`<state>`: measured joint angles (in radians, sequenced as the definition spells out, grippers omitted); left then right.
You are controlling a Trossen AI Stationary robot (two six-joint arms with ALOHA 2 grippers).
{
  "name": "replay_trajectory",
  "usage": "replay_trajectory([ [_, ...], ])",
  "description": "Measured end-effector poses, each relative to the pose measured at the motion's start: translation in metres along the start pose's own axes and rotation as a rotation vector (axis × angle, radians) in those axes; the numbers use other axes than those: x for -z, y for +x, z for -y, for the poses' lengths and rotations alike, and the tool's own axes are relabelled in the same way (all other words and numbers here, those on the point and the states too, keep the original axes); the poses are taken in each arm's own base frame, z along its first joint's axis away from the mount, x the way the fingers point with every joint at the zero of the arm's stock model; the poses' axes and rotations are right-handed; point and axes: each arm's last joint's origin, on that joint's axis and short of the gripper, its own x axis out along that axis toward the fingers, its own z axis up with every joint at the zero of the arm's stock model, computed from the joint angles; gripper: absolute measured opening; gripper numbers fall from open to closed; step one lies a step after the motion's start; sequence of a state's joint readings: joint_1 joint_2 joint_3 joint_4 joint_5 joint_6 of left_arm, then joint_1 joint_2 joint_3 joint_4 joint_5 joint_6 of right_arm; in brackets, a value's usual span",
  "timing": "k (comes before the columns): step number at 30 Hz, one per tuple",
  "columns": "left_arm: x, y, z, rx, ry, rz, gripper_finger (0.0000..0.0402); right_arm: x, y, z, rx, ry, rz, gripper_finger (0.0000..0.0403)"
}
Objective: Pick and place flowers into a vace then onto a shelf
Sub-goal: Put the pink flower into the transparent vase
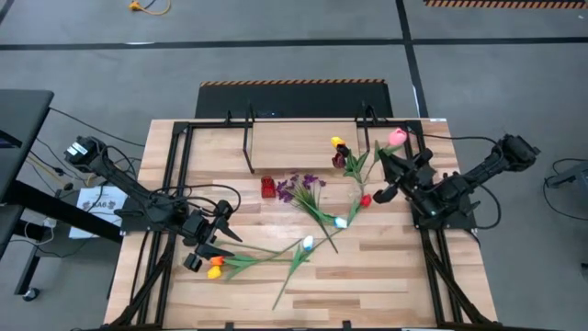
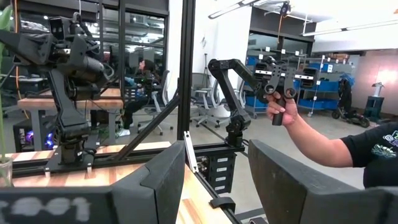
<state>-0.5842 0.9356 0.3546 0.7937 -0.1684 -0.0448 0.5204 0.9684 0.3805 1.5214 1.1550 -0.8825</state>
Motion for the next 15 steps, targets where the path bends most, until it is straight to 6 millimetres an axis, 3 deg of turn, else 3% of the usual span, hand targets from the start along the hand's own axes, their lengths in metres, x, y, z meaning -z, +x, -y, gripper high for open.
replay_trajectory([
  [15,0.0001,0.0001,-0.0001,0.0,0.0,-0.002,0.0167,0.0057,0.0006,-0.0013,0.057,-0.014,-0.093,0.0038],
])
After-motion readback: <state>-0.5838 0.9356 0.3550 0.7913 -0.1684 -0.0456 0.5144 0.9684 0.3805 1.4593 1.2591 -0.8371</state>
